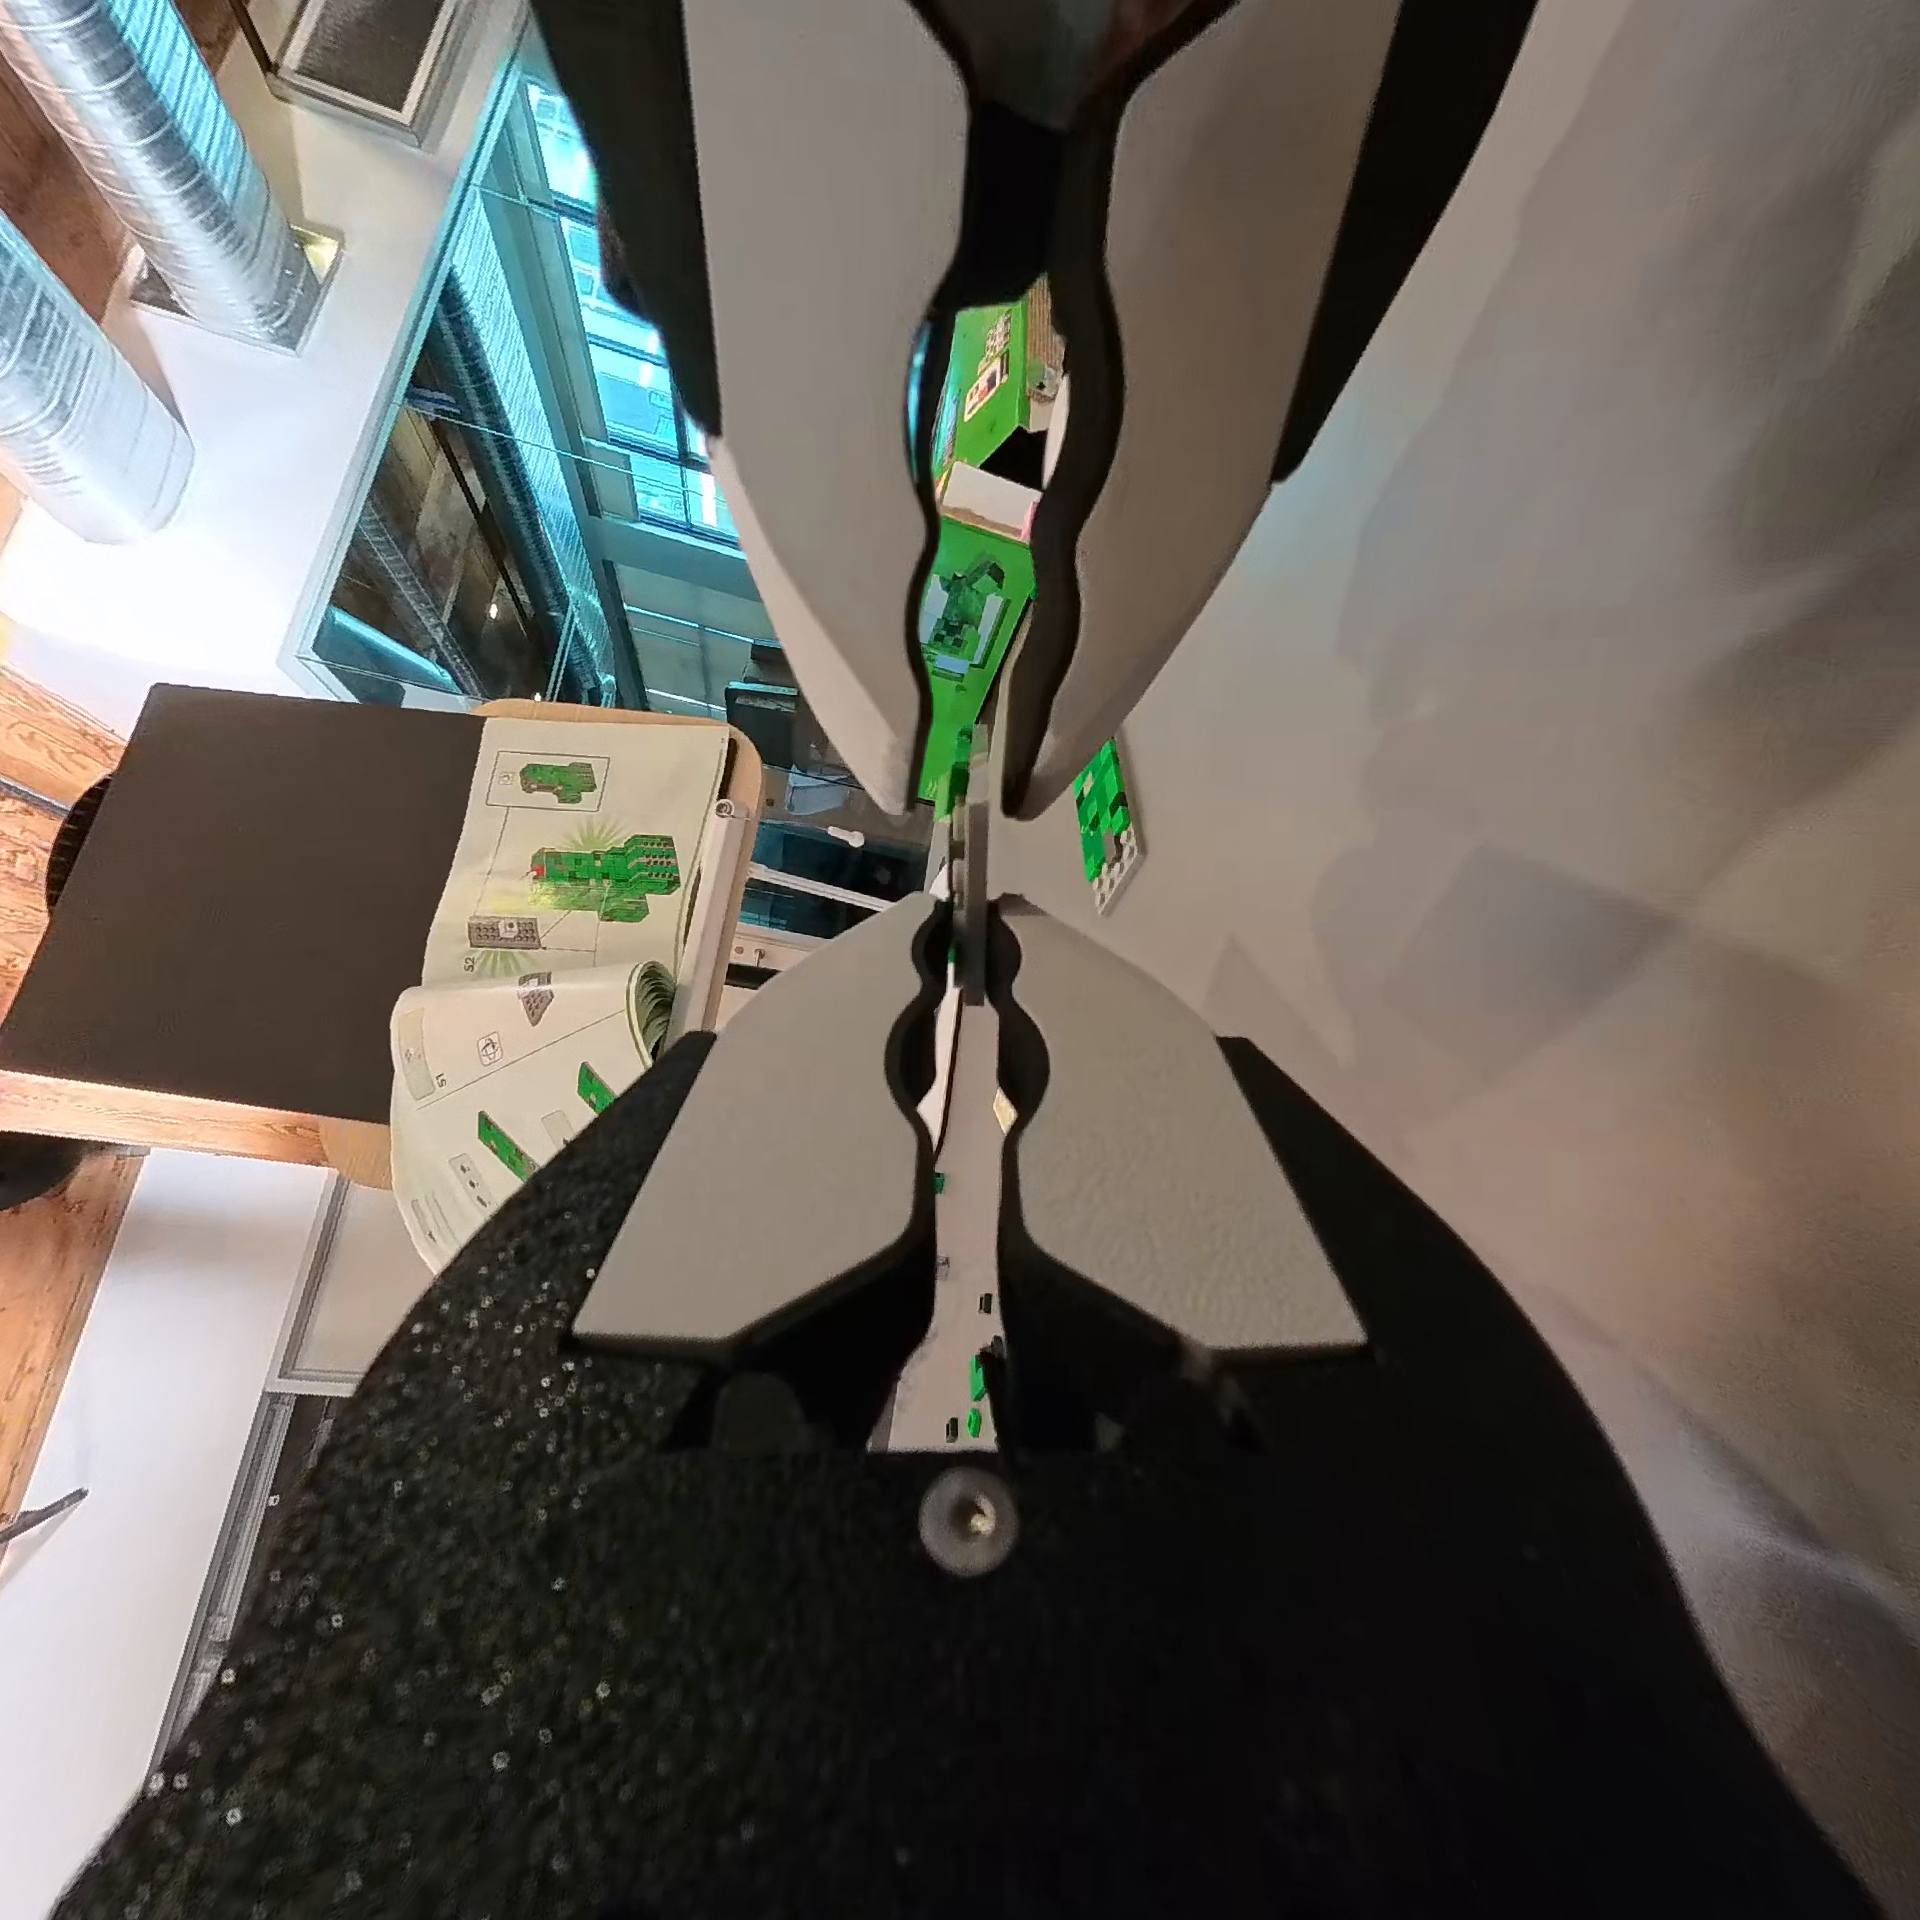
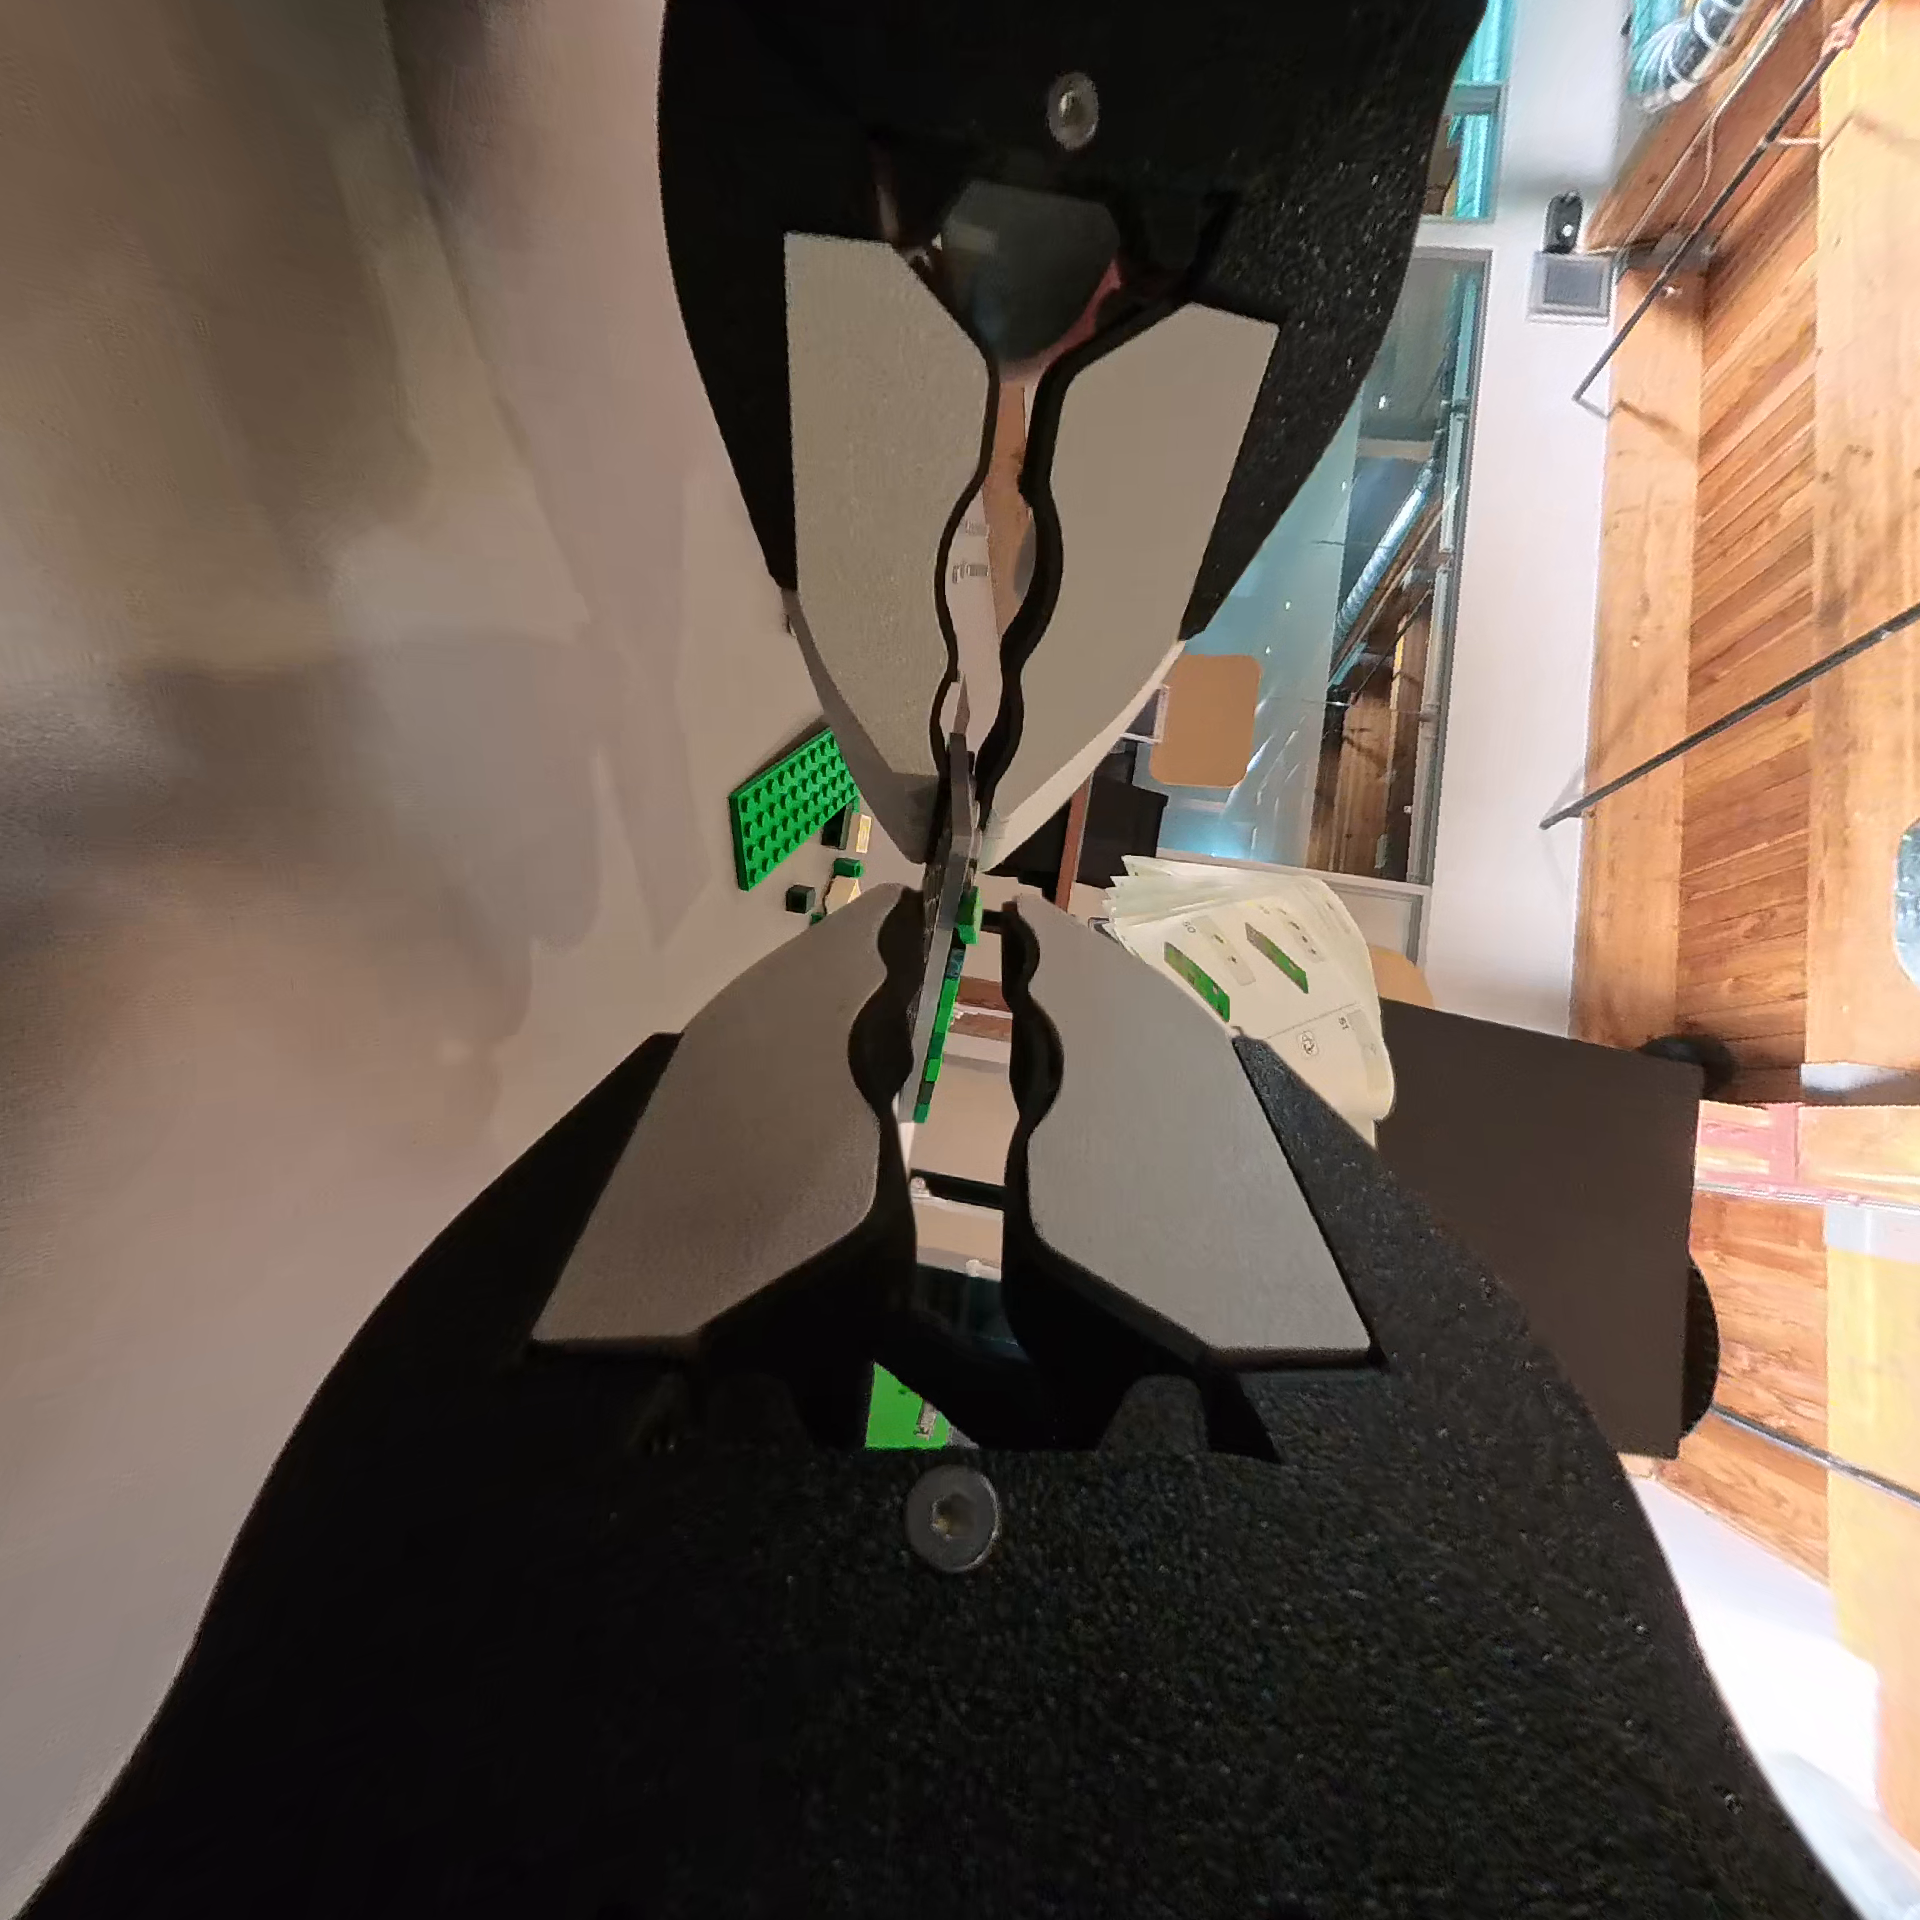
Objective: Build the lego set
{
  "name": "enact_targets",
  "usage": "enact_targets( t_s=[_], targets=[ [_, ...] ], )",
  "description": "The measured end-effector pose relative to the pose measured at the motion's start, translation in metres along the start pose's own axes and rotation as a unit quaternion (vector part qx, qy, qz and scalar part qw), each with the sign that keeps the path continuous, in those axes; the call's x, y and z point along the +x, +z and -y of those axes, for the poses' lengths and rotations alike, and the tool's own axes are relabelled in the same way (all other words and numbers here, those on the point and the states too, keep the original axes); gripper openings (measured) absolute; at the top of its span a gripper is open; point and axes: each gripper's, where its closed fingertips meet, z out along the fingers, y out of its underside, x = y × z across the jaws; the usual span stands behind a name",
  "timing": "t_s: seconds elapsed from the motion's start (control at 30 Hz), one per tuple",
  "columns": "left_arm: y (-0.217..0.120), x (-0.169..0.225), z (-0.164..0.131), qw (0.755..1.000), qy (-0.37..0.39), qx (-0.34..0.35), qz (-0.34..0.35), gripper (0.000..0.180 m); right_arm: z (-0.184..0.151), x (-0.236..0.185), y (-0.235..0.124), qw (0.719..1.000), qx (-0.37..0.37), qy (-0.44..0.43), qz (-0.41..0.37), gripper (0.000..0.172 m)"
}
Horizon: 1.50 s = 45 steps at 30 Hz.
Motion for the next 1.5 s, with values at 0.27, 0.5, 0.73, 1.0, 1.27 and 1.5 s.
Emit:
enact_targets(
  t_s=[0.27, 0.5, 0.73, 1.0, 1.27, 1.5],
  targets=[
    [0.001, 0.002, -0.001, 1.000, 0.005, -0.007, -0.003, 0.005, -0.002, -0.002, 0.003, 0.999, -0.013, 0.024, 0.017, 0.008],
    [0.002, 0.003, -0.001, 1.000, 0.004, -0.014, -0.007, 0.005, -0.003, -0.002, 0.005, 0.999, -0.035, 0.025, 0.020, 0.007],
    [0.003, 0.004, 0.000, 1.000, 0.004, -0.017, -0.013, 0.005, -0.002, -0.002, 0.004, 0.999, -0.037, 0.005, 0.009, 0.007],
    [0.004, 0.002, -0.002, 0.999, 0.031, -0.042, 0.000, 0.005, -0.004, -0.003, 0.008, 0.998, -0.065, -0.021, 0.016, 0.007],
    [0.002, 0.001, 0.005, 1.000, 0.001, -0.012, -0.004, 0.007, -0.001, -0.001, 0.001, 0.996, -0.021, 0.065, 0.058, 0.007],
    [-0.002, -0.006, 0.011, 0.986, -0.154, 0.057, -0.036, 0.027, 0.005, 0.010, -0.018, 0.968, 0.084, 0.217, 0.093, 0.006]
  ],
)
